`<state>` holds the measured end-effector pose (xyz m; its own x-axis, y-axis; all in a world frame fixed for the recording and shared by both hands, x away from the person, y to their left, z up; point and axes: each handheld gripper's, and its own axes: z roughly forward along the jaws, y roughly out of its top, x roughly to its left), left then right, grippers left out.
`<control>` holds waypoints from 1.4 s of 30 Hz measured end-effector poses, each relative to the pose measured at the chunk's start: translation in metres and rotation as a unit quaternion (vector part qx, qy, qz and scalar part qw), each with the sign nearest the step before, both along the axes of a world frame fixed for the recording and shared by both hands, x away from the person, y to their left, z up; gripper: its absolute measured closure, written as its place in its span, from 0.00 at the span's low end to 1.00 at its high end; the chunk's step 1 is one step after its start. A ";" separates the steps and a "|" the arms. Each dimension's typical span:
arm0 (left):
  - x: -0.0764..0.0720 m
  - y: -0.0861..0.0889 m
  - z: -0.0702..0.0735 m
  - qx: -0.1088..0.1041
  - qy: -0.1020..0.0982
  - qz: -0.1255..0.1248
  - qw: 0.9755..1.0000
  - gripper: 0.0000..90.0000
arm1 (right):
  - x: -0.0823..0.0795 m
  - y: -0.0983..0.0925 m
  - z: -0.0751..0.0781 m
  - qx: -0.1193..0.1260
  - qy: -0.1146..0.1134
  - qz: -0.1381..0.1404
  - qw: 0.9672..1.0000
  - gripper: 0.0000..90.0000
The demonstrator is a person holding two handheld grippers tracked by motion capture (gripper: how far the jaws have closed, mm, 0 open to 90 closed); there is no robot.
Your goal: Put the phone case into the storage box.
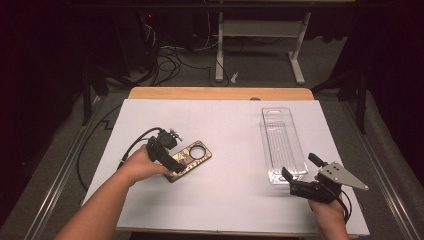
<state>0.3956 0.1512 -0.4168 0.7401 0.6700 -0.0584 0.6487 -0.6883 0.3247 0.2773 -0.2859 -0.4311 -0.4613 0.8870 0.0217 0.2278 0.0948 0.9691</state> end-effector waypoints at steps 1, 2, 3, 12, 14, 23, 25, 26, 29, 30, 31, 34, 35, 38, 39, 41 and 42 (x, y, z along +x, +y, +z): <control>0.001 -0.001 -0.001 0.002 0.002 -0.001 1.000 0.01 | 0.000 0.000 0.000 0.000 0.000 0.000 1.000 0.00; 0.002 -0.002 -0.003 0.005 0.002 -0.003 1.000 0.01 | 0.000 -0.001 0.000 -0.001 0.000 0.000 1.000 0.00; 0.002 -0.003 -0.004 0.007 0.003 -0.004 1.000 0.01 | 0.000 -0.001 0.000 0.000 -0.001 -0.001 1.000 0.00; 0.005 -0.010 -0.015 0.022 0.011 -0.012 1.000 0.01 | 0.000 -0.001 0.000 0.001 0.001 -0.002 1.000 0.00; 0.006 -0.012 -0.017 0.024 0.016 -0.014 0.999 0.01 | 0.000 -0.001 0.000 0.001 0.001 -0.001 1.000 0.00; 0.009 -0.019 -0.023 0.041 0.024 -0.017 0.999 0.01 | 0.000 -0.001 -0.001 0.001 0.002 -0.002 1.000 0.00; 0.009 -0.020 -0.024 0.045 0.023 -0.018 0.999 0.01 | 0.000 -0.001 0.000 0.001 0.002 -0.002 1.000 0.00; 0.010 -0.020 -0.024 0.048 0.026 -0.018 0.998 0.01 | 0.000 -0.001 0.000 0.001 0.002 -0.002 1.000 0.00; 0.011 -0.023 -0.027 0.059 0.030 -0.018 0.998 0.01 | 0.000 -0.001 0.000 0.001 0.002 -0.002 1.000 0.00; 0.011 -0.023 -0.027 0.062 0.030 -0.018 0.997 0.01 | 0.000 -0.001 0.000 0.001 0.002 -0.002 1.000 0.00; 0.011 -0.024 -0.028 0.063 0.031 -0.017 0.997 0.01 | 0.000 -0.001 -0.001 0.001 0.002 -0.002 1.000 0.00; 0.012 -0.024 -0.028 0.068 0.033 -0.017 0.997 0.03 | 0.000 -0.001 0.000 0.001 0.002 -0.002 1.000 0.00; 0.012 -0.025 -0.028 0.069 0.034 -0.018 0.997 0.04 | 0.000 -0.001 -0.001 0.001 0.002 -0.002 1.000 0.00; 0.012 -0.025 -0.027 0.071 0.032 -0.023 0.997 0.09 | 0.000 -0.001 -0.001 0.000 0.002 -0.003 1.000 0.00; 0.012 -0.025 -0.026 0.069 0.031 -0.025 0.997 0.11 | 0.000 -0.001 -0.001 0.000 0.003 -0.002 1.000 0.00; 0.012 -0.025 -0.026 0.069 0.030 -0.028 0.997 0.13 | 0.000 -0.001 -0.001 0.000 0.002 -0.003 1.000 0.00; 0.012 -0.026 -0.026 0.070 0.031 -0.027 0.997 0.13 | 0.000 -0.001 -0.001 0.000 0.002 -0.003 1.000 0.00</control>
<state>0.4081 0.1255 -0.4426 0.7732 0.6340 -0.0136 0.6253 -0.7587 0.1828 0.2776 -0.2867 -0.4318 -0.4567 0.8893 0.0232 0.2324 0.0941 0.9681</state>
